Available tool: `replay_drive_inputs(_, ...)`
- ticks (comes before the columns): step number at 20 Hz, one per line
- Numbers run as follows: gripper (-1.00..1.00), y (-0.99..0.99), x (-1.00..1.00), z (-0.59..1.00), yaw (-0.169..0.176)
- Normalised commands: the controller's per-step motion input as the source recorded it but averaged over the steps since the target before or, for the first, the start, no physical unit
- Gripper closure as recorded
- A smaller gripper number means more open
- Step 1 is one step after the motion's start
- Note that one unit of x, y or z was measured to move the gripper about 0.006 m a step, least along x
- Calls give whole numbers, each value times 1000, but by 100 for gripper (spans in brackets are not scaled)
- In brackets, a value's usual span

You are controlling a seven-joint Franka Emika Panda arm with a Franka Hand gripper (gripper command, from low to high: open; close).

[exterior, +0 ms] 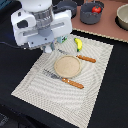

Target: Interact with the objects in diverse but meaningful ways.

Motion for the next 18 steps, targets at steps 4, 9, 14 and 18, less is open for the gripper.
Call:
replay_drive_inputs(4,100,-61,834,0,-62)
replay_drive_inputs(9,100,-41,881,0,-52)
replay_drive_inputs(14,100,-102,716,-28,-50)
replay_drive_inputs(18,100,-20,575,-9,-26)
